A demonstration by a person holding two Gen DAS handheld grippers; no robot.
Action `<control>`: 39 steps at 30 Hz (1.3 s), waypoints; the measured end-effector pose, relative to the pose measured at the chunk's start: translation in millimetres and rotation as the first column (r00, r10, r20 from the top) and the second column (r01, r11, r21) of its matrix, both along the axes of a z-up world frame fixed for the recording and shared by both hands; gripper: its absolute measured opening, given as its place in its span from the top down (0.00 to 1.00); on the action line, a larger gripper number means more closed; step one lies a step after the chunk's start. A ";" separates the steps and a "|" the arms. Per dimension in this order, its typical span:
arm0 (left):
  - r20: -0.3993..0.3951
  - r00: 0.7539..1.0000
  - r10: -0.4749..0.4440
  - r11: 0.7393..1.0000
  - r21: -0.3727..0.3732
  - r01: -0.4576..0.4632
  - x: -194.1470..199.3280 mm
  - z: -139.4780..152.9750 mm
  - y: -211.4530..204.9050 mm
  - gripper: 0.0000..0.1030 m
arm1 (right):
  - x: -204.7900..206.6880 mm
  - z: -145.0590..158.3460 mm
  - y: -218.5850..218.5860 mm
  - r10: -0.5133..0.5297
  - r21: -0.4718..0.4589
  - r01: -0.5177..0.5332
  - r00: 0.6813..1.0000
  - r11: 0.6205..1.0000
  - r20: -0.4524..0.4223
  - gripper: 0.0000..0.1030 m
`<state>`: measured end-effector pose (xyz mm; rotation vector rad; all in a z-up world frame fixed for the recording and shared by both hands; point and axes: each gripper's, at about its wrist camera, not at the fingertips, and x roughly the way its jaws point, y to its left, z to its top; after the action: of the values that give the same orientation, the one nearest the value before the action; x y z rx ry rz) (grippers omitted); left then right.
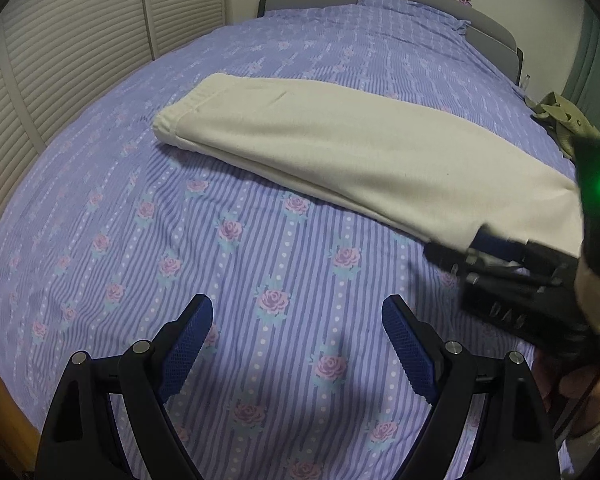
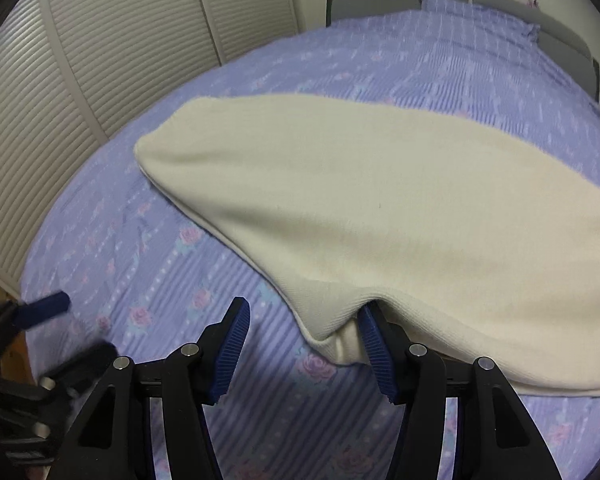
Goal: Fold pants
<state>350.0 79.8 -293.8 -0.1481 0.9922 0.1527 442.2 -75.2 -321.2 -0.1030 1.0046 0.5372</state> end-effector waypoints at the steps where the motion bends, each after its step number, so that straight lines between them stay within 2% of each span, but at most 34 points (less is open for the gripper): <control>1: -0.002 1.000 0.000 1.000 0.003 0.000 0.1 0.3 0.2 0.16 | -1.2 -3.1 1.0 0.003 -0.001 -0.003 1.000 1.000 -0.011 0.47; 3: -0.007 1.000 0.004 1.000 0.008 -0.004 0.0 0.9 1.0 0.16 | -2.6 -12.4 2.5 0.015 0.008 -0.014 0.998 1.000 -0.064 0.56; 4: -0.009 1.000 0.007 1.000 0.010 -0.006 -0.7 1.0 1.3 0.16 | -3.0 -15.4 3.7 0.019 0.014 -0.018 0.997 1.000 -0.078 0.57; 10: -0.018 0.999 0.035 0.999 0.024 -0.034 -1.4 -0.4 7.3 0.16 | 2.4 -7.7 16.3 0.036 -0.042 -0.035 0.999 0.999 0.017 0.62; 12: -0.026 0.999 0.048 0.998 0.031 -0.047 -0.9 -0.6 11.6 0.16 | 1.5 -13.8 17.3 0.011 -0.093 -0.011 1.000 0.996 0.002 0.84; 14: -0.031 0.997 0.066 0.997 0.029 -0.066 -0.7 2.6 20.0 0.16 | -5.2 -6.4 12.3 -0.005 -0.056 0.004 1.000 0.998 -0.029 0.86; 17: -0.027 0.996 0.084 0.996 0.037 -0.083 -0.4 6.8 32.0 0.16 | -15.7 12.8 13.6 -0.008 -0.047 0.008 1.000 0.999 0.008 0.86; 20: -0.052 0.993 0.106 0.993 0.064 -0.102 7.4 7.8 46.6 0.16 | -6.3 -5.7 14.7 -0.014 -0.101 0.006 0.997 0.995 -0.080 0.86; 23: -0.056 0.992 0.114 0.992 0.055 -0.111 16.5 14.2 62.9 0.16 | -2.5 -3.4 12.8 -0.022 -0.120 0.007 0.992 0.993 -0.127 0.79; 24: -0.052 0.992 0.115 0.992 0.053 -0.113 21.1 18.6 70.8 0.16 | -2.3 1.5 11.9 -0.035 -0.117 0.017 0.987 0.993 -0.158 0.67; 25: -0.047 0.992 0.115 0.992 0.051 -0.113 23.3 21.7 75.4 0.16 | -3.2 7.8 11.4 -0.045 -0.105 0.026 0.981 0.994 -0.191 0.64; 27: -0.029 0.994 0.103 0.994 0.034 -0.102 33.1 32.6 91.1 0.15 | -12.2 31.7 11.5 -0.061 -0.049 0.051 0.971 0.997 -0.231 0.63; 28: -0.011 0.996 0.090 0.996 0.016 -0.089 40.4 40.2 101.9 0.12 | -16.1 47.7 15.1 -0.055 -0.037 0.048 0.976 0.998 -0.212 0.63; 29: 0.003 0.997 0.075 0.997 0.003 -0.075 45.6 44.8 108.8 0.08 | -17.2 57.4 21.0 -0.054 -0.043 0.047 0.982 0.998 -0.182 0.55; 30: 0.019 0.998 0.053 0.999 -0.010 -0.052 52.8 49.2 116.3 0.08 | -14.3 71.3 27.5 -0.068 -0.063 0.060 0.989 0.996 -0.133 0.41; 32: 0.055 0.998 -0.005 1.000 -0.014 0.006 75.3 58.5 134.9 0.08 | -2.3 92.5 37.7 -0.109 -0.066 0.105 0.993 0.992 -0.050 0.33; 36: 0.109 0.986 -0.127 0.989 -0.066 0.135 132.5 66.4 167.8 0.08 | 45.8 109.8 77.9 -0.098 -0.067 0.099 0.995 0.993 0.025 0.33; 39: 0.117 0.974 -0.195 0.974 -0.097 0.206 181.4 63.4 185.9 0.09 | 81.2 110.8 102.3 -0.118 -0.039 0.122 0.990 0.992 0.076 0.33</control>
<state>531.4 265.7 -230.4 -0.1525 0.9030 -0.0936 523.4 27.1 -210.4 -0.0995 0.9448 0.3990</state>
